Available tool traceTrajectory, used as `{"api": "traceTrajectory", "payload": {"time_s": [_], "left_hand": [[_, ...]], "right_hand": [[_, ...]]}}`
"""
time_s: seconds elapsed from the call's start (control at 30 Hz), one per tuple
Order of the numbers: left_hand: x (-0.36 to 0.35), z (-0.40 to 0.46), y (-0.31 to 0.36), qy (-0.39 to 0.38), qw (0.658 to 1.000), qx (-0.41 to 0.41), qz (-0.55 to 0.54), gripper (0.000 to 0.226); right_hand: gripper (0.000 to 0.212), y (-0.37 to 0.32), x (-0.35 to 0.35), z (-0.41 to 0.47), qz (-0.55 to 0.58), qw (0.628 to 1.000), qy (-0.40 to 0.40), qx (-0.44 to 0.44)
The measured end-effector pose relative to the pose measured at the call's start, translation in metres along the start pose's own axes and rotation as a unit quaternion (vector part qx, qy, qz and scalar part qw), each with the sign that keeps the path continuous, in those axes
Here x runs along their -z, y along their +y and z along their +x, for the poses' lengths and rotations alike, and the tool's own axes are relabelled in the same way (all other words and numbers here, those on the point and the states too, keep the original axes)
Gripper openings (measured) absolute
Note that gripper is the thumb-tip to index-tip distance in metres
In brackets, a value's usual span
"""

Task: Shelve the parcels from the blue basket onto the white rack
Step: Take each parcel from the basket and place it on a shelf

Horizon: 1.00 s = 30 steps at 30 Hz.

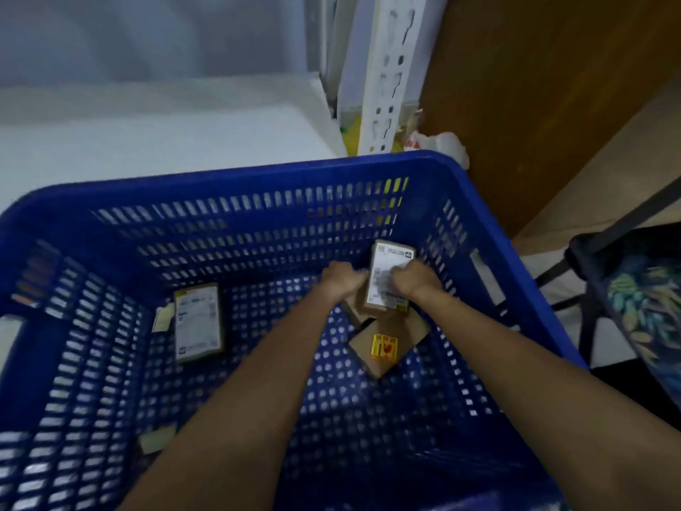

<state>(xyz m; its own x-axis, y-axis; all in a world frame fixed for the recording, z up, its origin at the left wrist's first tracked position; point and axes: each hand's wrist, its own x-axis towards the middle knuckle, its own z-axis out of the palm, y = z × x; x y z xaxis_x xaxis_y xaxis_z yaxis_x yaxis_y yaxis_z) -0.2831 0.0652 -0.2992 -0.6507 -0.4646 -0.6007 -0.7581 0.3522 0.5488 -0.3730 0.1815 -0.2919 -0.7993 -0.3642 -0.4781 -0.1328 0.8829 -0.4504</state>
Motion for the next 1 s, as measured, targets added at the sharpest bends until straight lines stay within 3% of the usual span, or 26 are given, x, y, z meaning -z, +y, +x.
{"api": "traceTrajectory", "payload": {"time_s": [0.1, 0.2, 0.3, 0.5, 0.57, 0.67, 0.77, 0.8, 0.93, 1.0], "left_hand": [[-0.010, 0.003, 0.003, -0.028, 0.999, -0.016, -0.001, 0.054], [-0.012, -0.005, 0.006, -0.032, 0.992, -0.033, -0.116, 0.036], [0.003, -0.026, 0.011, -0.032, 0.957, -0.010, -0.289, 0.026], [0.094, -0.122, 0.053, -0.060, 0.894, 0.045, -0.442, 0.022], [0.141, -0.165, 0.076, -0.078, 0.877, 0.061, -0.470, 0.026], [0.217, -0.237, 0.115, -0.097, 0.875, 0.068, -0.469, 0.024], [0.293, -0.310, 0.161, -0.119, 0.884, 0.057, -0.448, 0.025], [0.318, -0.332, 0.178, -0.127, 0.886, 0.056, -0.442, 0.026], [0.416, -0.423, 0.247, -0.141, 0.894, 0.054, -0.421, 0.033], [0.463, -0.470, 0.281, -0.151, 0.891, 0.038, -0.426, 0.036]], "right_hand": [[0.043, -0.001, -0.010, 0.006, 0.043, 0.999, -0.001, -0.030], [0.041, 0.000, -0.010, 0.004, 0.090, 0.994, 0.028, -0.052], [0.028, -0.009, 0.006, -0.012, 0.176, 0.982, 0.041, -0.057], [0.028, -0.071, 0.092, -0.090, 0.277, 0.956, 0.054, -0.085], [0.039, -0.099, 0.141, -0.116, 0.305, 0.948, 0.019, -0.092], [0.086, -0.135, 0.217, -0.141, 0.343, 0.931, -0.065, -0.104], [0.039, -0.198, 0.320, -0.234, 0.377, 0.909, -0.157, -0.084], [0.032, -0.216, 0.349, -0.257, 0.385, 0.900, -0.189, -0.071], [0.050, -0.286, 0.460, -0.327, 0.334, 0.902, -0.273, -0.003], [0.046, -0.322, 0.514, -0.364, 0.323, 0.902, -0.285, 0.016]]}}
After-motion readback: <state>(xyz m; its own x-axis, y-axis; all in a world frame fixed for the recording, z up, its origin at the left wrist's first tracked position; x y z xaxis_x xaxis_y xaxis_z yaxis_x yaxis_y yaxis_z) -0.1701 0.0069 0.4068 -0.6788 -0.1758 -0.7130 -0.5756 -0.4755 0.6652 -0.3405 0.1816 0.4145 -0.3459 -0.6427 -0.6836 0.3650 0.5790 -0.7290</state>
